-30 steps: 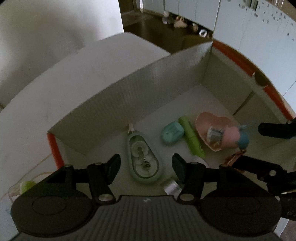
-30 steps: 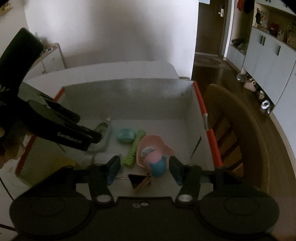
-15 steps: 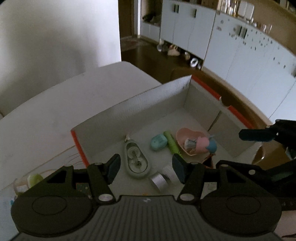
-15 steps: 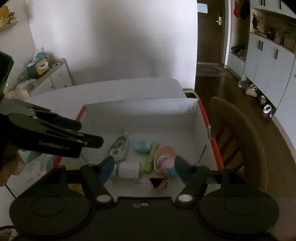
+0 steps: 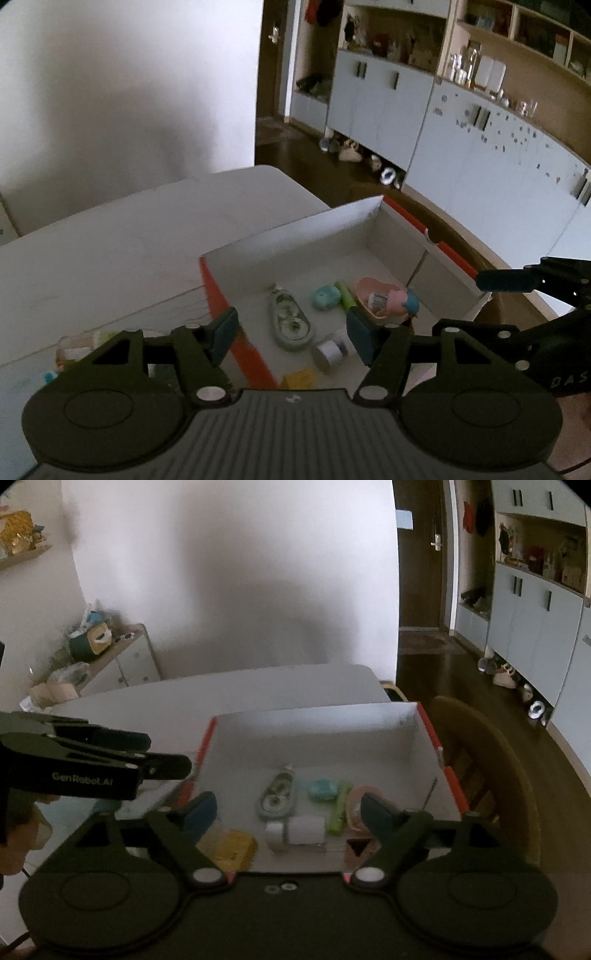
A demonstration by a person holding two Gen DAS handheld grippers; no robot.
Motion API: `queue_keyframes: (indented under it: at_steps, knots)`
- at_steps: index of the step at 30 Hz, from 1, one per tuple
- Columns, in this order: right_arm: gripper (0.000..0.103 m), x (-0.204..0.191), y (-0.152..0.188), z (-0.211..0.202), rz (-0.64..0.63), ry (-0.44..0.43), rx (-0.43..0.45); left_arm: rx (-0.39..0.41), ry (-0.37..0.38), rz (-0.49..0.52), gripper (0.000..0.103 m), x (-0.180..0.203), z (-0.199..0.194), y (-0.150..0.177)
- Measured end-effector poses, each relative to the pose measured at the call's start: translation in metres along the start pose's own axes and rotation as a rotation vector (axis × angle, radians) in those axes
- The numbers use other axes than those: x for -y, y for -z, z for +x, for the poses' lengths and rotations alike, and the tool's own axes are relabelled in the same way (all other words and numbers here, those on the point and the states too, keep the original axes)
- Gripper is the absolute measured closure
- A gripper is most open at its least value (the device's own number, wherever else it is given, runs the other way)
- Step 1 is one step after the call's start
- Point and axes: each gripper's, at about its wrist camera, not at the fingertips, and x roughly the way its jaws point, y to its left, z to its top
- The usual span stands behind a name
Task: Organize rigid objects
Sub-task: 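Withdraw both grippers from the box back over the table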
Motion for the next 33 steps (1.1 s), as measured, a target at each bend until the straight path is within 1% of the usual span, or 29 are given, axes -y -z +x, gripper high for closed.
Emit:
queue_keyframes:
  at_steps: [3,6,7,9,10,12,17,23,27,30,33]
  knots:
    - [0.011,-0.016,0.004,-0.003,-0.006,-0.012,0.025,0.026,-0.008,-0.011,0.038,-0.011,-0.015,0.008]
    - [0.005,-0.033,0.007,-0.006,-0.001,-0.029,0.049,0.047,-0.015,-0.033,0.032,-0.025,-0.027,0.015]
    - [0.003,-0.039,0.008,-0.006,0.002,-0.033,0.058,0.052,-0.015,-0.039,0.031,-0.03,-0.03,0.018]
    - [0.001,-0.051,0.008,-0.007,0.006,-0.044,0.074,0.059,-0.015,-0.051,0.029,-0.042,-0.036,0.024]
    - [0.0,-0.058,0.009,-0.007,0.008,-0.049,0.08,0.062,-0.017,-0.054,0.026,-0.047,-0.039,0.027]
    - [0.0,-0.071,0.01,-0.006,0.01,-0.059,0.089,0.073,-0.03,-0.062,0.022,-0.059,-0.046,0.033]
    - [0.0,-0.104,0.014,0.001,0.011,-0.089,0.094,0.096,-0.06,-0.095,0.022,-0.094,-0.06,0.047]
    - [0.0,-0.136,0.017,0.015,0.036,-0.085,0.076,0.109,-0.1,-0.122,0.021,-0.14,-0.07,0.066]
    - [0.0,-0.152,0.017,0.028,0.048,-0.079,0.059,0.103,-0.091,-0.136,0.021,-0.17,-0.071,0.076]
    - [0.0,-0.164,0.015,0.04,0.058,-0.072,0.04,0.097,-0.08,-0.112,0.021,-0.186,-0.068,0.084]
    - [0.0,-0.174,0.013,0.054,0.061,-0.06,0.023,0.095,-0.091,-0.096,0.021,-0.199,-0.063,0.093]
